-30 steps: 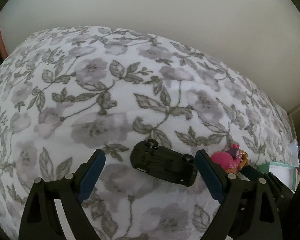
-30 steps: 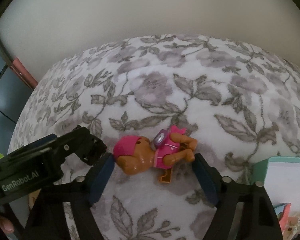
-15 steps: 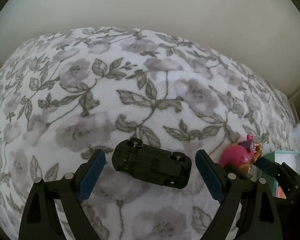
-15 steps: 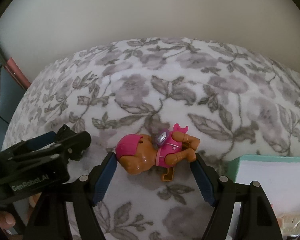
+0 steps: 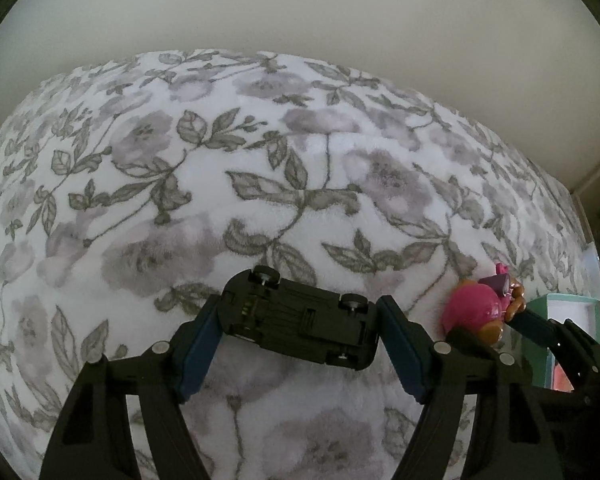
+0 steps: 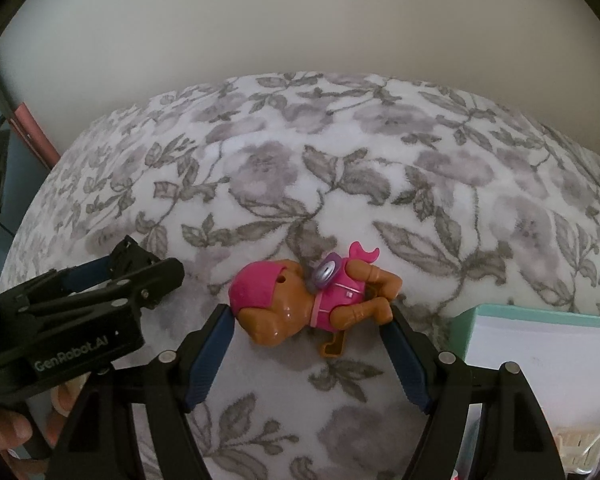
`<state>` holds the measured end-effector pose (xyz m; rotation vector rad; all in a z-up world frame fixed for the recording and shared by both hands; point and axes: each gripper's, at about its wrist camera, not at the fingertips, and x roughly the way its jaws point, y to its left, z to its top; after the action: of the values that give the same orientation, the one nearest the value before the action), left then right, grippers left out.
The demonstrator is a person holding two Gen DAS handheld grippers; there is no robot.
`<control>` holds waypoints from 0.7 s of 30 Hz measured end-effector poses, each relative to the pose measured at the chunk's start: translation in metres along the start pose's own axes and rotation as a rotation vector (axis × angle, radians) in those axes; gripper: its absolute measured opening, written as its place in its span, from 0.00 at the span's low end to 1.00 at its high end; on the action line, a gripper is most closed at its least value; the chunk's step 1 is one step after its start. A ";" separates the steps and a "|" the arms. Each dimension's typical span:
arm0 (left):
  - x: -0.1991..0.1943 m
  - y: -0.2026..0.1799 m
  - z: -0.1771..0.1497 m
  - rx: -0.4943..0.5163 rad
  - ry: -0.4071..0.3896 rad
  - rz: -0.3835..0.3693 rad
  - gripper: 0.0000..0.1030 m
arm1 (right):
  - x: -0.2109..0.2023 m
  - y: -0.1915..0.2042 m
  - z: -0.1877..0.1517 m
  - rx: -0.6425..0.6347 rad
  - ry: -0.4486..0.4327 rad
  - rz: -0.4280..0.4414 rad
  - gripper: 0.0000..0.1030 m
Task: Organize rigid objects
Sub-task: 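Close the left tool on the black toy car while the right tool grasps the pink doll figure, then carry the black car with the left tool into the tray while the right tool carries the doll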
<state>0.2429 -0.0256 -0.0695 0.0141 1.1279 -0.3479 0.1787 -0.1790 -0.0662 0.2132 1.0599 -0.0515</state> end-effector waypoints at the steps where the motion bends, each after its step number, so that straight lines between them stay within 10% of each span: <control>1: 0.000 0.000 -0.001 -0.003 0.000 -0.003 0.75 | -0.001 -0.001 0.000 0.002 -0.001 -0.001 0.75; 21: -0.071 -0.016 -0.012 -0.103 -0.045 -0.018 0.75 | -0.066 0.004 -0.010 0.018 -0.077 0.004 0.75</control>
<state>0.2012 -0.0196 -0.0092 -0.0943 1.1012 -0.3040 0.1382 -0.1775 -0.0133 0.2278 0.9825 -0.0648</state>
